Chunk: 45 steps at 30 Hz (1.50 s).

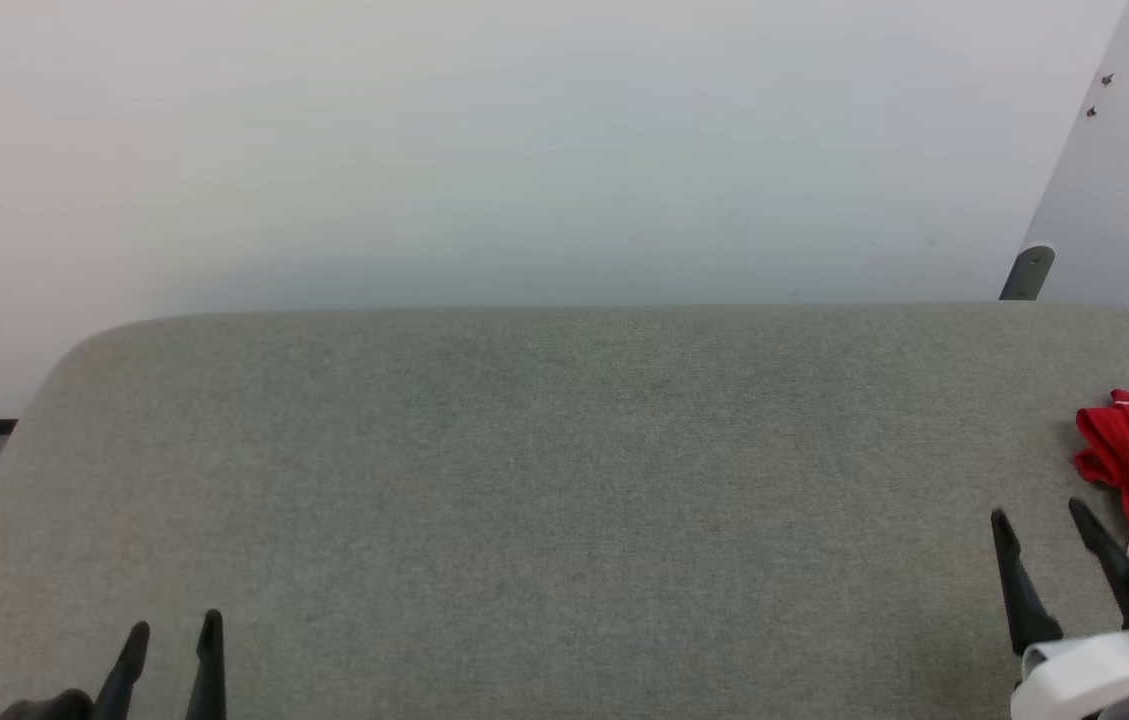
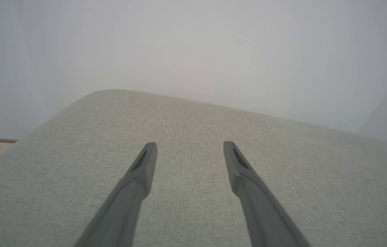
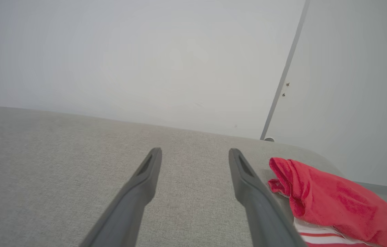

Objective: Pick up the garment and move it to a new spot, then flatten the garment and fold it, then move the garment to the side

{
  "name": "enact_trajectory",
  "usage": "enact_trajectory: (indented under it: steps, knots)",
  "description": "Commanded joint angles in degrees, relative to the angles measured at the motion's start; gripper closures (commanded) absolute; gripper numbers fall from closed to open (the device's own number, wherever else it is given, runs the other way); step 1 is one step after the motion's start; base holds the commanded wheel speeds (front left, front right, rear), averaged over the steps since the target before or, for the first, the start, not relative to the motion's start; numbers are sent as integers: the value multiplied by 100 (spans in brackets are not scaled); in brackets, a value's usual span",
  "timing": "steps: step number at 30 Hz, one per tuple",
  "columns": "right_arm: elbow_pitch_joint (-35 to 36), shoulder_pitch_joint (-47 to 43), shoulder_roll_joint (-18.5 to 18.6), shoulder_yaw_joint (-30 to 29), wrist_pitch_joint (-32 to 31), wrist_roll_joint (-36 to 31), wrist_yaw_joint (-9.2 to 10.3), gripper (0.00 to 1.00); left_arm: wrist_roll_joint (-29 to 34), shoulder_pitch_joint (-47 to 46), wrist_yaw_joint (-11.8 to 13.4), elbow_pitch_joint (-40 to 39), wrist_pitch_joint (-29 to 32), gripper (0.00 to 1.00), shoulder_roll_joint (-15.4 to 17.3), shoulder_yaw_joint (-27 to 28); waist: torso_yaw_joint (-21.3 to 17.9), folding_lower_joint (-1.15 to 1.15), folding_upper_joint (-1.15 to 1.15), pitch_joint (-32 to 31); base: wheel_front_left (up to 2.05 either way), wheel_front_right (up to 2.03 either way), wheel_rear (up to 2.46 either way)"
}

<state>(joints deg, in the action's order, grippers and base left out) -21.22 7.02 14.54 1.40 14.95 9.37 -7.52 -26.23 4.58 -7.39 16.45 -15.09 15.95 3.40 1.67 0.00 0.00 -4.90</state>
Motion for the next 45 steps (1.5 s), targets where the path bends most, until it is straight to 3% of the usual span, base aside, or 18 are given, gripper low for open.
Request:
enact_trajectory:
  steps: [1, 17, 45]
  knots:
    - [91, -148, -74, -82, 23, -39, 7, 0, -29, 80, -8, -11, 2, 0, -18, 13, 13, 0, 0, -12, 0, 0, 0]
    - [1055, -1068, -640, -197, 24, -376, 8, 0, -159, 249, -8, -96, 1, 0, 91, -6, -103, 0, 0, -11, 0, 0, 0]
    - [1515, -1383, -847, -76, 23, -525, 8, 0, -328, 175, -9, -131, 1, 0, 212, -202, -167, 0, 0, -19, 0, 0, 0]
